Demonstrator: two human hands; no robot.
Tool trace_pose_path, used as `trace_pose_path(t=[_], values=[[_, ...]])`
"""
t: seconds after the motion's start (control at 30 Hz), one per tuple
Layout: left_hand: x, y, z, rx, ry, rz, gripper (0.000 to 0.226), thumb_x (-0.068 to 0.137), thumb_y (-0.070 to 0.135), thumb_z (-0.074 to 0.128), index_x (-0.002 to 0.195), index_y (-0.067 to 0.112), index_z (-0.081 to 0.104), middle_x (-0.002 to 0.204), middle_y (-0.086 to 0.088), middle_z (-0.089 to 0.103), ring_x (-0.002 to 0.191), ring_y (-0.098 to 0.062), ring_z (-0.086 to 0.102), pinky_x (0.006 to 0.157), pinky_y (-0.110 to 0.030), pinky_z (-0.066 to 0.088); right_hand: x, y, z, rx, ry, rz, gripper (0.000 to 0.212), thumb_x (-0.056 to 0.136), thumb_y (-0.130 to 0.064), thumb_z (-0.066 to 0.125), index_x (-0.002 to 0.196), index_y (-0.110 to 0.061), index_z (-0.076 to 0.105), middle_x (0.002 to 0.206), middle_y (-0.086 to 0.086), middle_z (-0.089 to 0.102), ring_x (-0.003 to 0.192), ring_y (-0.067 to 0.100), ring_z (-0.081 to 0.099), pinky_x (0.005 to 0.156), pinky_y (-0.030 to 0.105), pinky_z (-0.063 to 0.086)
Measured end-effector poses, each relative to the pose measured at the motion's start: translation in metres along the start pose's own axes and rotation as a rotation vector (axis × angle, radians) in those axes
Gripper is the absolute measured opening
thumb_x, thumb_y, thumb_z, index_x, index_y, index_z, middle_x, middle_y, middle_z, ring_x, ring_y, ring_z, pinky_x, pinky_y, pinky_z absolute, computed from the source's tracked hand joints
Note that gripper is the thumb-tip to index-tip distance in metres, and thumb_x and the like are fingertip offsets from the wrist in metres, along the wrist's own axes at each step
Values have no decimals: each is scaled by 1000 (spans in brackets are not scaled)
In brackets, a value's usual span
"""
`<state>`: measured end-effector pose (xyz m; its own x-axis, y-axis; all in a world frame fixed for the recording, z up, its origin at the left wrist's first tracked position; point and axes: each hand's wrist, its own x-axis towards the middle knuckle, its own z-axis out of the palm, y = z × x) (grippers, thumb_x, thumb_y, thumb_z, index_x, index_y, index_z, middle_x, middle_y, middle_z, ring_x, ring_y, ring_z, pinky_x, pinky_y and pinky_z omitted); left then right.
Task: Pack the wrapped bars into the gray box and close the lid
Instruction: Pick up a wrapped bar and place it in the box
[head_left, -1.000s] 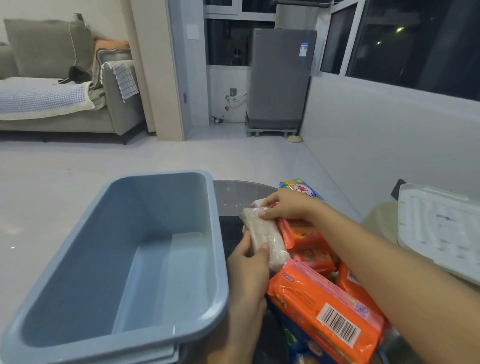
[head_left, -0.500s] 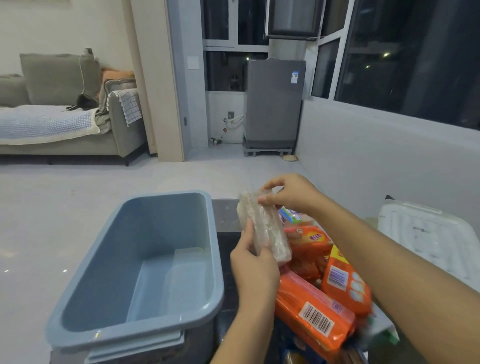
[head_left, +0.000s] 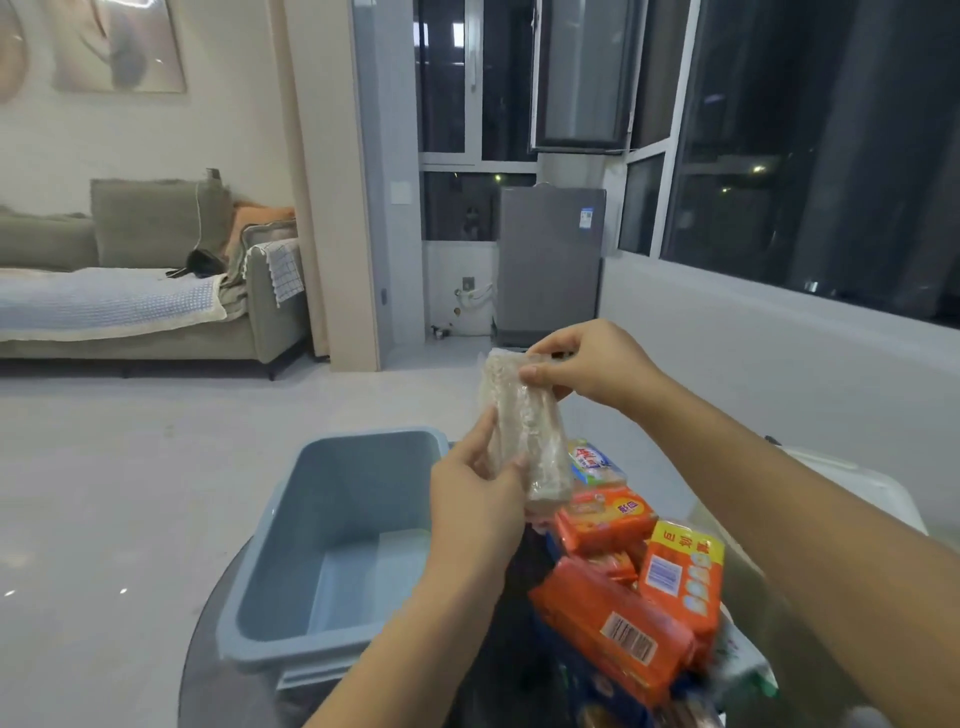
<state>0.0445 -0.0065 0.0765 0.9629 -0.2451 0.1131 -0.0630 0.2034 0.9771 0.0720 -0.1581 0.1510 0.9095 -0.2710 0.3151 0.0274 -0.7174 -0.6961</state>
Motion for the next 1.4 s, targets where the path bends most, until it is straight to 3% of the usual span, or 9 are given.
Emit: trace_pose_path(t=[0.27,0.43,0.57,0.73,0.87,0.97,1.1,1.23,1.4], values=[[11,19,-78,104,34,-75,59,89,-2,59,139,28,48,94,-1,76,79,-20,73,56,-27,60,18,-48,65,3,-80,-11,21,71,-29,79,89,-22,70,59,-11,67,59,4,68,51,14,47],[28,15,-114,183,39,-160,59,88,-5,58,139,23,49,96,-12,73,67,-20,68,48,-23,52,34,-54,110,-25,-163,45,30,72,-28,78,98,-15,70,68,-2,71,66,11,71,53,18,47],[43,1,-129,221,41,-287,57,87,-9,58,137,16,51,108,-22,68,83,-32,67,67,-42,59,42,-40,143,-93,-282,133,26,76,-25,75,97,-10,72,71,1,70,66,15,70,65,24,54],[62,-25,-134,244,31,-484,55,85,-10,59,135,14,54,121,-19,63,101,-38,63,65,-47,59,51,-19,178,-331,-400,220,27,80,-24,69,99,-5,71,89,9,75,80,21,72,81,31,56],[80,-39,-131,226,71,-601,54,88,-10,56,136,12,52,129,-20,57,109,-40,58,79,-55,56,62,-22,198,-443,-561,300,16,84,-25,65,81,-9,63,66,1,71,49,11,61,56,21,51],[88,-50,-129,284,97,-664,57,90,-10,51,142,14,44,133,-19,53,115,-41,55,92,-56,50,66,-15,216,-476,-687,404,21,91,-22,56,78,-7,58,86,6,73,48,12,59,82,24,52],[94,-56,-131,425,131,-671,73,93,-10,47,152,23,20,142,-10,43,81,-28,51,63,-43,54,68,-8,220,-446,-737,459,24,94,-18,51,76,-3,56,100,6,72,32,9,55,89,26,50],[97,-64,-135,555,82,-621,47,89,-2,56,135,-3,48,106,-12,54,86,-24,52,61,-24,52,62,-9,214,-427,-776,441,16,94,-19,51,94,-4,57,116,8,69,54,12,58,98,28,46],[94,-64,-131,664,6,-671,38,92,-5,49,129,1,55,124,-20,60,111,-40,59,94,-47,52,50,-11,202,-417,-757,339,35,91,-25,57,110,4,58,114,12,69,72,20,65,99,33,46]])
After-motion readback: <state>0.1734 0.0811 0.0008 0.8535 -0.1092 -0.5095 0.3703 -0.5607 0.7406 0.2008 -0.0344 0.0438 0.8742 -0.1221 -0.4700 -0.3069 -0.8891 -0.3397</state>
